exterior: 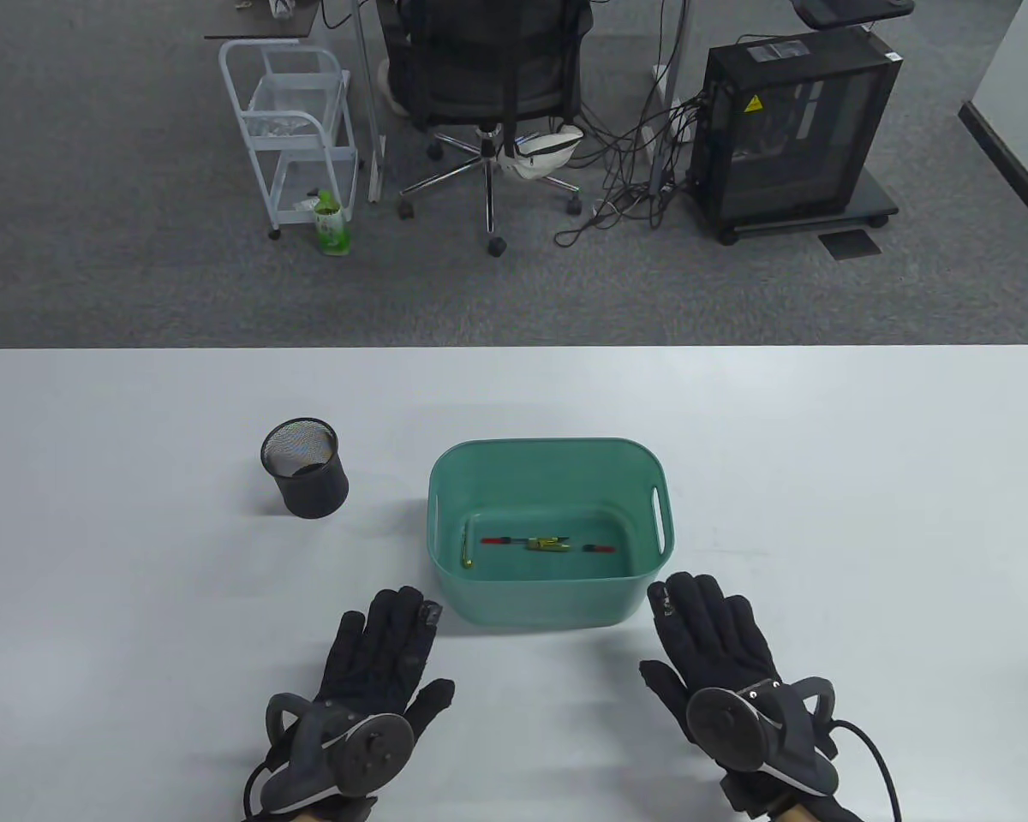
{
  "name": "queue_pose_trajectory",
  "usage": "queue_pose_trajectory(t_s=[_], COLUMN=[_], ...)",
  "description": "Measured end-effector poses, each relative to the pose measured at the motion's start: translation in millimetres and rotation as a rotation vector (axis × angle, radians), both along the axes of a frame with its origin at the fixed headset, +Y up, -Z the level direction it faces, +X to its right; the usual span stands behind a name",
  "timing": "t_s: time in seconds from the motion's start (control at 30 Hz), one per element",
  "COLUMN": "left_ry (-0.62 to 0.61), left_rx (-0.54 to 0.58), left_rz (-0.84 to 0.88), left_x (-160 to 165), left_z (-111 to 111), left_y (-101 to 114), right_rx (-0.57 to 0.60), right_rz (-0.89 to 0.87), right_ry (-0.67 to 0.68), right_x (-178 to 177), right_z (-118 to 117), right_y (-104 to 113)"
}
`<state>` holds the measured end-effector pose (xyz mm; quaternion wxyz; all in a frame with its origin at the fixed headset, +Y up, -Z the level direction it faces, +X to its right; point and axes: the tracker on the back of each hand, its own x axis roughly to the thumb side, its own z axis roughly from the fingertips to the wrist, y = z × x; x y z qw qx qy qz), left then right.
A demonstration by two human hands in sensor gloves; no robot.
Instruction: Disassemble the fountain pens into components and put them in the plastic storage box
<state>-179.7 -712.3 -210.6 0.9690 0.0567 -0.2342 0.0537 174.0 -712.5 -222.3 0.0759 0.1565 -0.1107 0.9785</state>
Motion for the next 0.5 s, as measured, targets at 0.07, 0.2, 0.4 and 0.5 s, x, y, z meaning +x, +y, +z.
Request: queue_pose_trajectory(t_s=[0.07, 0.2, 0.4, 0.5], left_ry=[0.000, -0.001, -0.004, -0.009], left_rx=[-0.005, -0.015, -0.022, -0.022], left_rz=[0.002, 0.004, -0.004, -0.018], left_x=[0.0, 0.2, 1.0, 1.9], left_z=[-0.4, -1.0, -1.6, -1.8], left_y=[-0.3, -0.9, -1.4, -1.7], right_rx=[0.012, 0.015, -0.003, -0.004], right_rz=[0.000, -0.013, -0.011, -0.013], right_ry=[-0.004, -0.004, 0.005, 0.011], right_x=[0.6, 2.1, 0.1, -0.1], right_z=[1.1, 2.3, 2.5, 2.5], right_y=[-3.2, -9.4, -12.0, -12.0])
